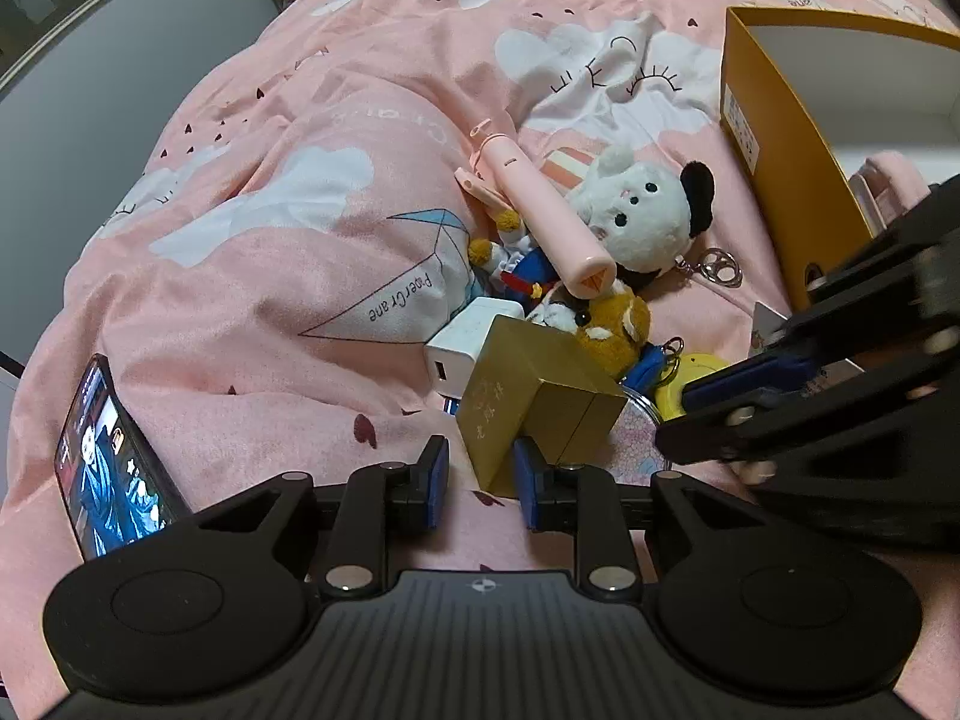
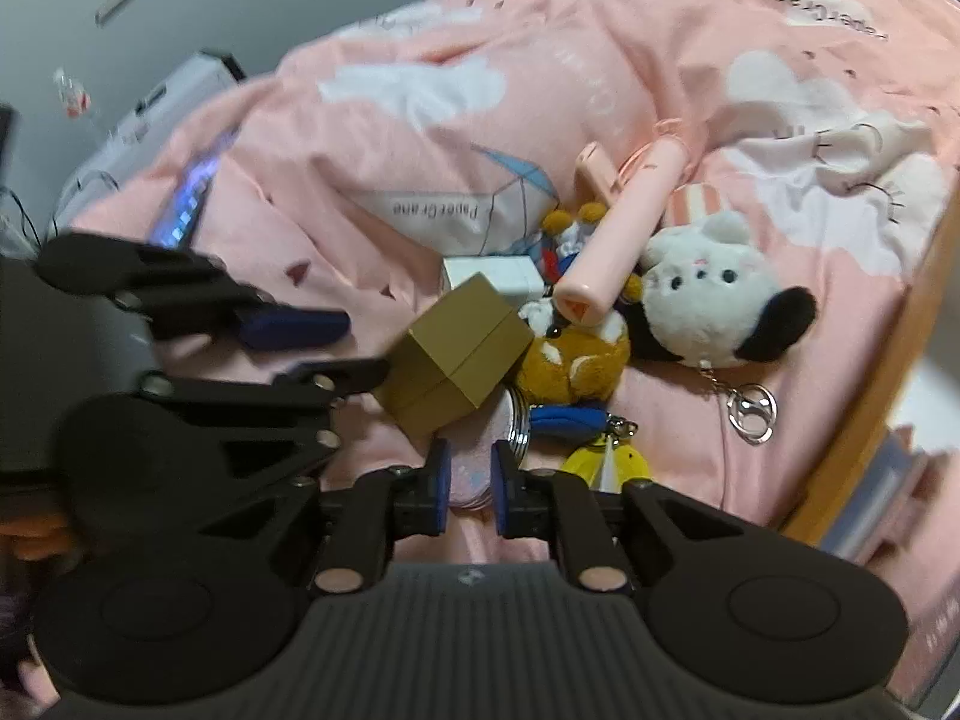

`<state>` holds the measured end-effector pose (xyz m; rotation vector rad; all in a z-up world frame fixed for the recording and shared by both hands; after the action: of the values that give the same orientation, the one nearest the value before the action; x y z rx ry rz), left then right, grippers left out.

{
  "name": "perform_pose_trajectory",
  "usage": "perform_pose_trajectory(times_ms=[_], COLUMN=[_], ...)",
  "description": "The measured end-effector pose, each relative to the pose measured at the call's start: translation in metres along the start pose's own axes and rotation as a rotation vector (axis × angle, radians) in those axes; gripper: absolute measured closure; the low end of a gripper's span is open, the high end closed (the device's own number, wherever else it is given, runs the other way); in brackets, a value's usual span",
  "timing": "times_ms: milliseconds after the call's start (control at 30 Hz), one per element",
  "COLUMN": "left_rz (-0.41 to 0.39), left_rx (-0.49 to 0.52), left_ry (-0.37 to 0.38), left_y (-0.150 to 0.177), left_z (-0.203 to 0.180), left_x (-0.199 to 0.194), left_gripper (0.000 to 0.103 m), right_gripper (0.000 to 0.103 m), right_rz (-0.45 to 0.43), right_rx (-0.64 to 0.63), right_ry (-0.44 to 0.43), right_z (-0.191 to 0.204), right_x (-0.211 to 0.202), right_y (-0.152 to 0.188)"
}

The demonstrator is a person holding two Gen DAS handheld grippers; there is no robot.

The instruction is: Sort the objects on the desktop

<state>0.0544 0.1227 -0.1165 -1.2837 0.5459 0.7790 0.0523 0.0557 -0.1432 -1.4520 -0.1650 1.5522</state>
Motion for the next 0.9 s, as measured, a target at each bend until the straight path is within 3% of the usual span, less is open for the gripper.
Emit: perform_pose_trajectory(times_ms=[133, 267, 367, 433, 500, 600, 733, 833, 900], left_rz=[-0.003, -0.031, -0.038, -0.045, -0.058, -0.075, -0.08, -0.087, -0.09], left_rx=[-0.001, 0.031, 0.103, 0.173, 0.222, 0.27, 0.254, 0.219, 0.22], left_ry=[0.009, 0.025, 0.064, 0.077, 0.089, 0.076, 0.021, 0.04, 0.046], left_y=[0.0, -0.003, -0.001, 0.001, 0.003, 0.003, 0.0, -0.002, -0.001], left_z=[0.001, 0.003, -0.005, -0.013, -0.022, -0.029, -0.026, -0.03, -0.031], left_x=[0.0, -0.004, -0.006, -0.004, -0.004, -0.001, 0.012, 0.015, 0.015], left_gripper=[0.077, 0.08, 0.072, 0.056, 0.049, 0.047, 0.043, 0.046, 0.056], right_gripper=[0.092, 0.091, 0.09, 0.09, 0.091, 0.091, 0.091, 0.091, 0.09], right_rz=[0.0, 0.003, -0.002, -0.01, -0.029, -0.054, -0.061, -0.062, -0.051], right_rx=[-0.072, -0.048, -0.034, -0.016, 0.006, 0.017, 0.012, 0.025, 0.047], right_ry=[0.02, -0.033, -0.046, -0.056, -0.07, -0.068, -0.071, -0.06, -0.051], right_z=[0.0, 0.001, 0.0, 0.0, 0.0, -0.002, 0.001, -0.002, -0.006], right_x=[0.017, 0.022, 0.022, 0.021, 0.019, 0.019, 0.018, 0.017, 0.015], right_y=[-0.006, -0.01, -0.011, -0.013, -0.017, -0.023, -0.024, -0.024, -0.021])
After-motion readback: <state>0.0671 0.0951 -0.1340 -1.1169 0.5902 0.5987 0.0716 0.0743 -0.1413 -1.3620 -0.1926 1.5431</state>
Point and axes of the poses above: each gripper's, at about its wrist camera, not at the fingertips, and x roughly the way its jaws point, z to its left, y to its underside, the point moved 10 cm from there along x, roughly the way its jaws point, and after that the axes turned 15 degrees about -z, right-handed, at the moved point
